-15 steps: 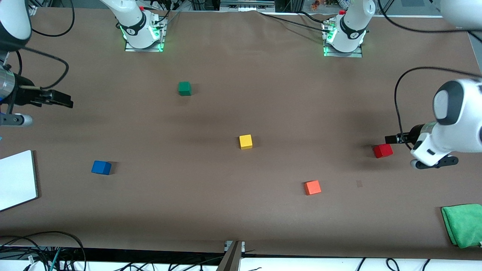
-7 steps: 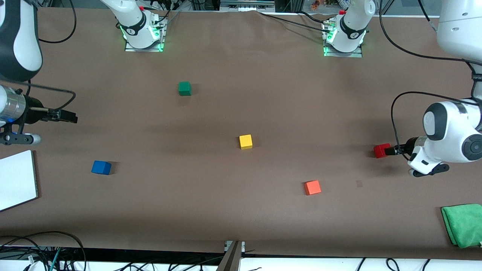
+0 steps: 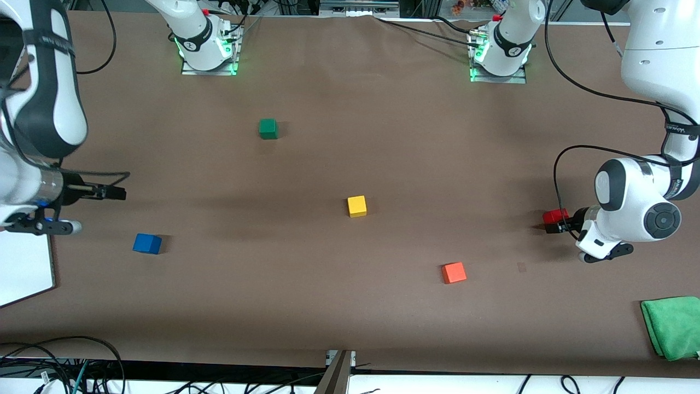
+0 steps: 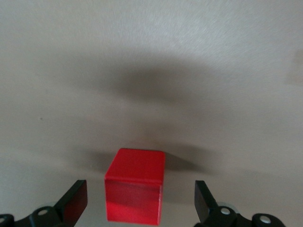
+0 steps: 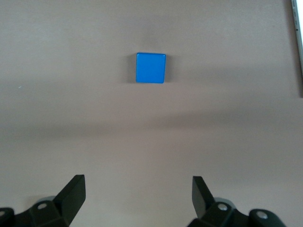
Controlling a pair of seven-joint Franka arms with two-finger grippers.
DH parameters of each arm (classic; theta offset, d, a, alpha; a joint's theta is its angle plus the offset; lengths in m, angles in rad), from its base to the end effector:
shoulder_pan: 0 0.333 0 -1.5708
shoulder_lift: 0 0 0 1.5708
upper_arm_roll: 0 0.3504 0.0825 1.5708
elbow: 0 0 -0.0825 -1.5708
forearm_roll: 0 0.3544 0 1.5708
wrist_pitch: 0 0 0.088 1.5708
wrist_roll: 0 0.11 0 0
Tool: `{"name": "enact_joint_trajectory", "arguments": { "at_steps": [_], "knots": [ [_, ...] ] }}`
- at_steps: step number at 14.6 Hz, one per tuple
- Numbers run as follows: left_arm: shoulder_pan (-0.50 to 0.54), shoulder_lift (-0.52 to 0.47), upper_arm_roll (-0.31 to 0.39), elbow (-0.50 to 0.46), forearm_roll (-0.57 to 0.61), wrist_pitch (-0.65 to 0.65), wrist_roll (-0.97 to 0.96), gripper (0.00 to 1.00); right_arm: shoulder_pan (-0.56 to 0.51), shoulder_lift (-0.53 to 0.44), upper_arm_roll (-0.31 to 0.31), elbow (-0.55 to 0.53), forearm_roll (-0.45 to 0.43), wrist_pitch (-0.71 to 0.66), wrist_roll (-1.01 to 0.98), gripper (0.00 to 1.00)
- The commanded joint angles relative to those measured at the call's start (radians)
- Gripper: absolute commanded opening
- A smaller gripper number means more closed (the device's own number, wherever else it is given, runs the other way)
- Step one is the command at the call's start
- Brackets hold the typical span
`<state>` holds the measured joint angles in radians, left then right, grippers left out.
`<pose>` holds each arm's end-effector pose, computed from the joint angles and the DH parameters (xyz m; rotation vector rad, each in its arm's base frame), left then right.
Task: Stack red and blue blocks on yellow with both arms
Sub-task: 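Lower the left gripper to the red cube while the right gripper descends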
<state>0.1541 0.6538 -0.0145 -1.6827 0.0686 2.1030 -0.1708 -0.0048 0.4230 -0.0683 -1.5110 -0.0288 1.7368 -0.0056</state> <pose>0.6445 0.0952 0.2475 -3.0435 -0.4143 0.3587 0.6429 -0.0428 0.4454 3.0766 -0.0872 -0.3063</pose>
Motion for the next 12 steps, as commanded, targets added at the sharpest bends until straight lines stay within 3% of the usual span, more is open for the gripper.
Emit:
{"name": "enact_joint_trajectory", "arguments": {
  "at_steps": [1,4,5,7,8,9,12],
  "knots": [
    [0.015,-0.017,-0.001,-0.086,0.005,0.081,-0.007,1.0,-0.015,0.065,0.01,0.02,-0.01,0.085,0.004,1.0],
    [0.015,-0.028,-0.001,-0.112,0.007,0.114,-0.009,0.97,-0.015,0.143,0.01,0.02,-0.003,0.196,0.01,1.0],
    [0.015,-0.031,-0.002,-0.112,0.005,0.108,-0.006,0.82,-0.015,0.157,0.01,0.018,-0.003,0.228,0.01,1.0],
    [0.01,-0.045,-0.004,-0.111,0.007,0.089,0.008,0.26,-0.026,0.197,0.01,0.018,-0.002,0.265,0.009,1.0],
    [0.009,-0.057,-0.005,-0.108,0.007,0.069,0.007,0.08,-0.04,0.213,0.01,0.014,0.003,0.295,0.004,1.0],
    [-0.001,-0.071,-0.008,-0.103,0.008,0.034,0.008,0.0,-0.043,0.232,0.01,0.012,0.003,0.323,0.001,1.0],
    [0.007,-0.097,-0.039,-0.066,0.005,-0.037,0.005,0.0,-0.046,0.289,0.01,0.011,0.003,0.414,0.01,1.0]
  ]
}}
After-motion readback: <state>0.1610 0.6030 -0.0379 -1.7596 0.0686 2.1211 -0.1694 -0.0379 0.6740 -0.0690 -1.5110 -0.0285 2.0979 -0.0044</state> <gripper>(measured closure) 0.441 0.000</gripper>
